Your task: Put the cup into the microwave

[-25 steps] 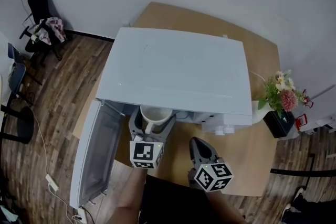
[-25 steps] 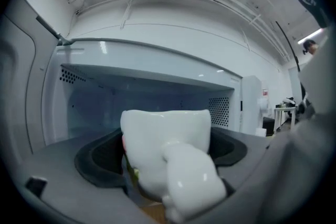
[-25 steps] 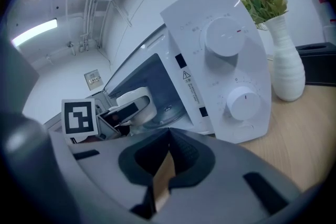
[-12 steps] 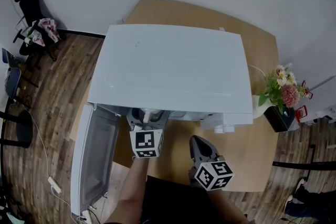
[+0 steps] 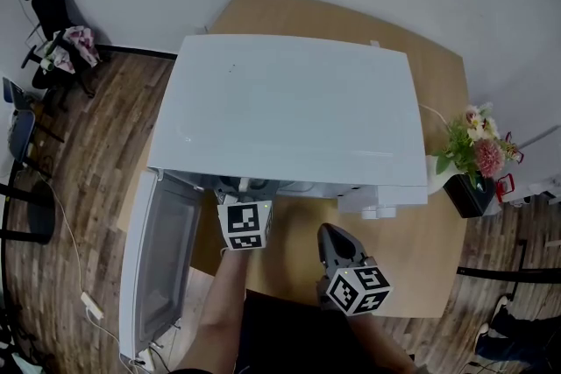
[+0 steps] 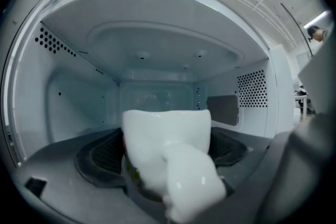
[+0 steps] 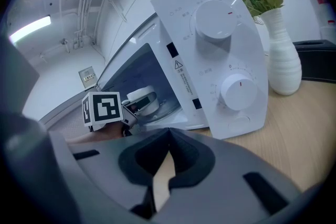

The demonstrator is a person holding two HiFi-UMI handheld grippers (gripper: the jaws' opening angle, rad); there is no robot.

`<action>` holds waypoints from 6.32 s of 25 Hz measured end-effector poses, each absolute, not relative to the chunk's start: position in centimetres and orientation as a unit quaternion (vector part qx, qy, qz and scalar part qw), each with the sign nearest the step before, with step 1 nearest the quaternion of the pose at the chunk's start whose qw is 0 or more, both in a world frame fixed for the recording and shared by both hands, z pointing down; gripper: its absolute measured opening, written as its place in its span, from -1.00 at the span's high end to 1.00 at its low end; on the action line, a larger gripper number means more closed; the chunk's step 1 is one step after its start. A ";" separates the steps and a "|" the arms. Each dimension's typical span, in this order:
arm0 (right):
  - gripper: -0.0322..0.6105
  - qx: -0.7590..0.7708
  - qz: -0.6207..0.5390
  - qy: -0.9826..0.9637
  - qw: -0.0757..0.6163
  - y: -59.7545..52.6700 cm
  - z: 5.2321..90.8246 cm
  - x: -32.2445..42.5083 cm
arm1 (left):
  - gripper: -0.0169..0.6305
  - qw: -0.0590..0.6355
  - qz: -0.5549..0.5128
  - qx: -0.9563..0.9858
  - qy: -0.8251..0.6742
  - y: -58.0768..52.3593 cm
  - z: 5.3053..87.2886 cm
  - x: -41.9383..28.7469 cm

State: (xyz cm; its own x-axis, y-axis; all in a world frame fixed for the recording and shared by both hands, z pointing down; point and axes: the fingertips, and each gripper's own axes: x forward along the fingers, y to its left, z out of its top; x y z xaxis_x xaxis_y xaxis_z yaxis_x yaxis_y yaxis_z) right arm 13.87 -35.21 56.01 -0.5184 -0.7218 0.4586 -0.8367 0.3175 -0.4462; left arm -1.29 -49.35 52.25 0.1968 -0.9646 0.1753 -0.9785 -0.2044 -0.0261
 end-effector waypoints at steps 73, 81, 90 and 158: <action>0.92 0.516 0.302 -0.801 0.040 -33.6 53.6 15.6 | -0.50 0.128 0.090 0.777 -0.610 -42.1 54.0 -1.2; 0.92 0.529 0.299 -0.793 0.030 -33.1 52.7 16.1 | -0.50 0.156 0.091 0.777 -0.603 -38.3 54.2 -0.8; 0.92 0.548 0.297 -0.781 0.029 -32.0 52.6 17.2 | -0.49 0.146 0.095 0.811 -0.558 -34.0 52.7 1.6; 0.92 0.470 0.147 -0.866 0.085 -30.1 44.7 15.6 | 0.92 0.143 0.064 0.864 -0.479 -29.8 44.9 0.0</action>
State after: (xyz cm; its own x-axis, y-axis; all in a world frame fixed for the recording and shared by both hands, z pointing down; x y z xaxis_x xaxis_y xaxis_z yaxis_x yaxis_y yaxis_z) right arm 15.55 -30.15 44.72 -0.5445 -0.7889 0.2849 -0.8388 0.5153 -0.1759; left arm 0.05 -29.75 44.89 0.5327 -0.8094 0.2472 -0.8459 -0.5003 0.1848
